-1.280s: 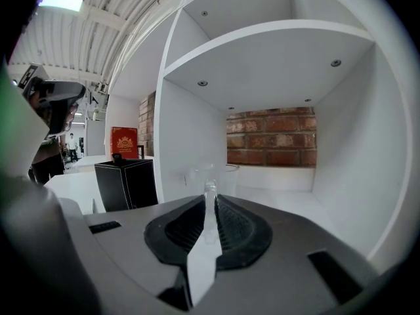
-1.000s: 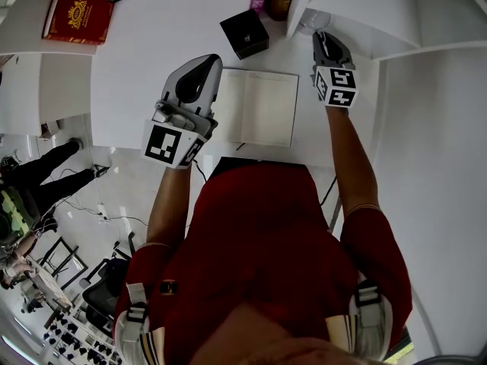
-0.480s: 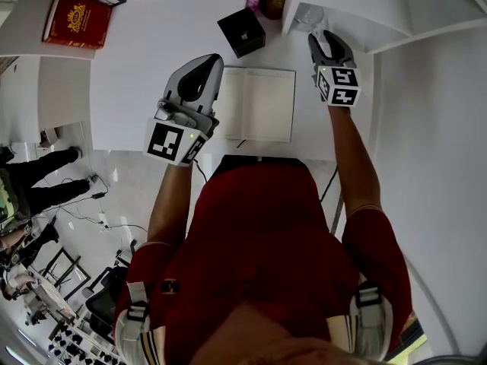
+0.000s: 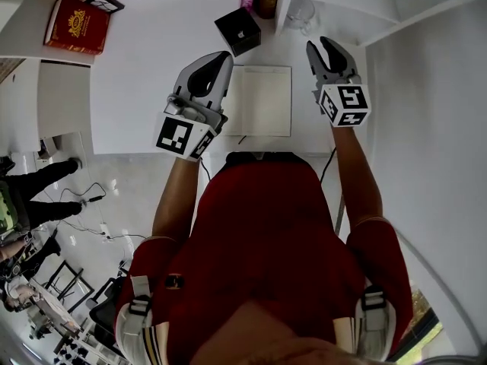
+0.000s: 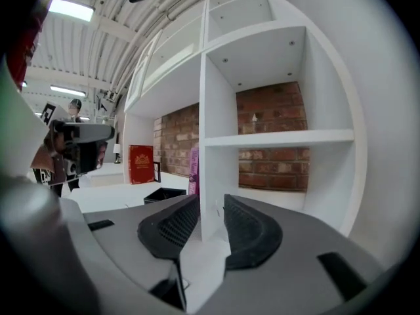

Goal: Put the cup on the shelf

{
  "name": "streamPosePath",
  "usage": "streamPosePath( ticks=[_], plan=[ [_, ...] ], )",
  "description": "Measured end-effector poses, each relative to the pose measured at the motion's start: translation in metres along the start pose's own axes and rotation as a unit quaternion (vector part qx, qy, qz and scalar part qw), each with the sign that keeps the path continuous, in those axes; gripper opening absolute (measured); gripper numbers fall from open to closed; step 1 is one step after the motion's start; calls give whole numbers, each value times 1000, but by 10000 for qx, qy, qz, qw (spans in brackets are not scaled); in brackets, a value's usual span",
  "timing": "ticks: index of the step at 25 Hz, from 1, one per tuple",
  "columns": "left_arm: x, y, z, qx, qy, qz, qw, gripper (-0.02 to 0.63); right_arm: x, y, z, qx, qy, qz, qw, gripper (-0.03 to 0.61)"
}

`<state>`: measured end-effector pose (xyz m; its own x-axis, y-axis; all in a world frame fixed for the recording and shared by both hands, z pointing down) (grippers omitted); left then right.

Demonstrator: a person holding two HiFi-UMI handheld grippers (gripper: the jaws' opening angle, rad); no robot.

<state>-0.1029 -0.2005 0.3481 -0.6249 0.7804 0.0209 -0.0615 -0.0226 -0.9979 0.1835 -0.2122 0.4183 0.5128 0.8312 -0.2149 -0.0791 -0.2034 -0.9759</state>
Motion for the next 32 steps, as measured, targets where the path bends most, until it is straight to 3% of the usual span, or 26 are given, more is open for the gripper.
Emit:
streamPosePath(
  ticks=[13, 32],
  plan=[
    [17, 19, -24, 51, -318, -240, 9992, 5, 44, 71, 80, 199, 587, -982, 9932, 34],
    [38, 30, -40, -2, -531, -263, 9982, 5, 71, 91, 131, 460, 849, -1295, 9869, -3]
  ],
)
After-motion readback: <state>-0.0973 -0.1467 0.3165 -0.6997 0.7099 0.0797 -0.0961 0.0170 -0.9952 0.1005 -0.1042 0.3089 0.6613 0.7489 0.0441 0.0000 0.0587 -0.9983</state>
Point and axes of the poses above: the fingertips, and each gripper's own axes: x backward along the fingers, z to its left, y out of its top, the point moved 9 cm from there along x, backward along the fingers, and after that the axes turned 12 degrees about y, right-handed, at the moved point
